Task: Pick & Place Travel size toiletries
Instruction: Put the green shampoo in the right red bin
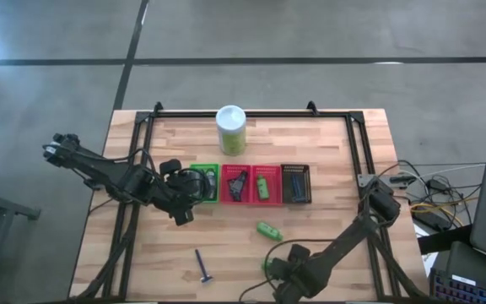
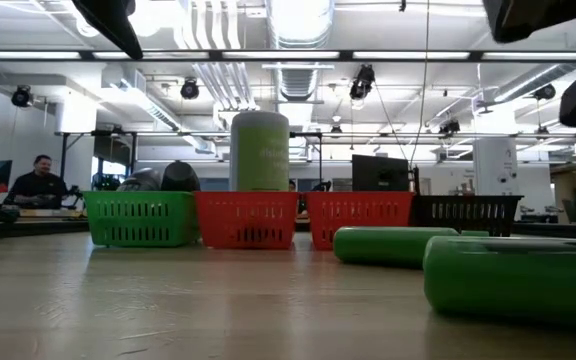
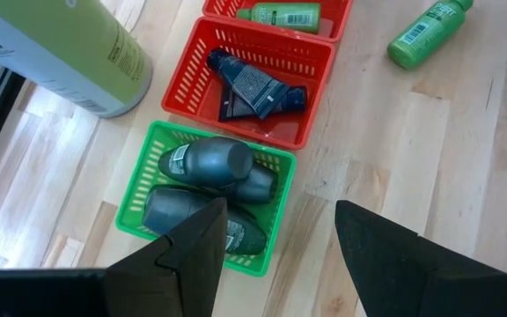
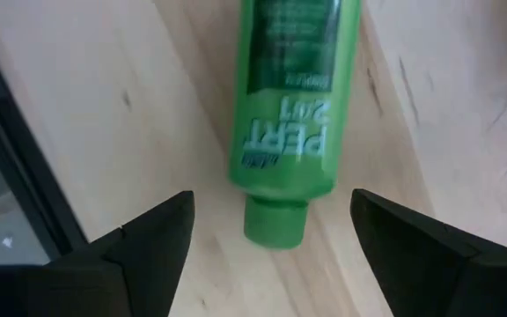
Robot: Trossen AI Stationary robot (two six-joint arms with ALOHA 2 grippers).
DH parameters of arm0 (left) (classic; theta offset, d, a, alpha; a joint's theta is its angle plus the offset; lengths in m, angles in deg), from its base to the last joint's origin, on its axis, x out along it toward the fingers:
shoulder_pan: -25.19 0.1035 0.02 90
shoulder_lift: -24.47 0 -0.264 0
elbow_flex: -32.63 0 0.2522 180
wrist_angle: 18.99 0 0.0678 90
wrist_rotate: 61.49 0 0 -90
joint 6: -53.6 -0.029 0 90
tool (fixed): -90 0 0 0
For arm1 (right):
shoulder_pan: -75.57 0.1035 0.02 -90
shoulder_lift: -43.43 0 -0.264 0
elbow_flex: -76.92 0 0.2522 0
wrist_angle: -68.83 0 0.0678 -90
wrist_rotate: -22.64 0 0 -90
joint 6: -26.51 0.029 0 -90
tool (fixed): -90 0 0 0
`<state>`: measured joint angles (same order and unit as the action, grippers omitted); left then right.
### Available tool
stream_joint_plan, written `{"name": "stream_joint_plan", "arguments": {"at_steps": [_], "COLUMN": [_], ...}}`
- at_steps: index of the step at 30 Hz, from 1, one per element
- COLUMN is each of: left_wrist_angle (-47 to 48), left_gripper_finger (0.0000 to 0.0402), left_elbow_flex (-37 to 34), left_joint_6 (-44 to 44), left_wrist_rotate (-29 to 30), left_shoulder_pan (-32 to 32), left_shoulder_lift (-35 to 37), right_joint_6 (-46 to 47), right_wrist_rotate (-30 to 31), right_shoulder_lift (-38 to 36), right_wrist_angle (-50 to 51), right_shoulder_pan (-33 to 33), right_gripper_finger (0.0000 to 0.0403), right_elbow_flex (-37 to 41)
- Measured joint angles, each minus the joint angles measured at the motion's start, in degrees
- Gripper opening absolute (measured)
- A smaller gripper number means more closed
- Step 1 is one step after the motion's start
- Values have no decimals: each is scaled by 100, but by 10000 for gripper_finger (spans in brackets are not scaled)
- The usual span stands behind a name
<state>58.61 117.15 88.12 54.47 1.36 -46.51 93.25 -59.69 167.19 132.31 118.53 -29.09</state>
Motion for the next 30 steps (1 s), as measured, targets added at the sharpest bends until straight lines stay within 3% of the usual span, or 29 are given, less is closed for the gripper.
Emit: {"name": "stream_joint_plan", "arguments": {"at_steps": [12, 27, 30], "left_wrist_angle": [1, 1, 1], "left_gripper_finger": [218, 218, 218], "left_elbow_flex": [0, 0, 0], "left_joint_6": [-2, -4, -7], "left_wrist_rotate": [0, 0, 0], "left_shoulder_pan": [0, 2, 2], "left_shoulder_lift": [0, -2, -2], "right_joint_6": [-358, -676, -511], "right_wrist_rotate": [3, 6, 298], "right_shoulder_lift": [7, -143, -424], "right_wrist_angle": [-259, -280, 42], "right_shoulder_pan": [-306, -359, -378], "right_gripper_finger": [226, 169, 169], "right_elbow_flex": [122, 184, 181]}}
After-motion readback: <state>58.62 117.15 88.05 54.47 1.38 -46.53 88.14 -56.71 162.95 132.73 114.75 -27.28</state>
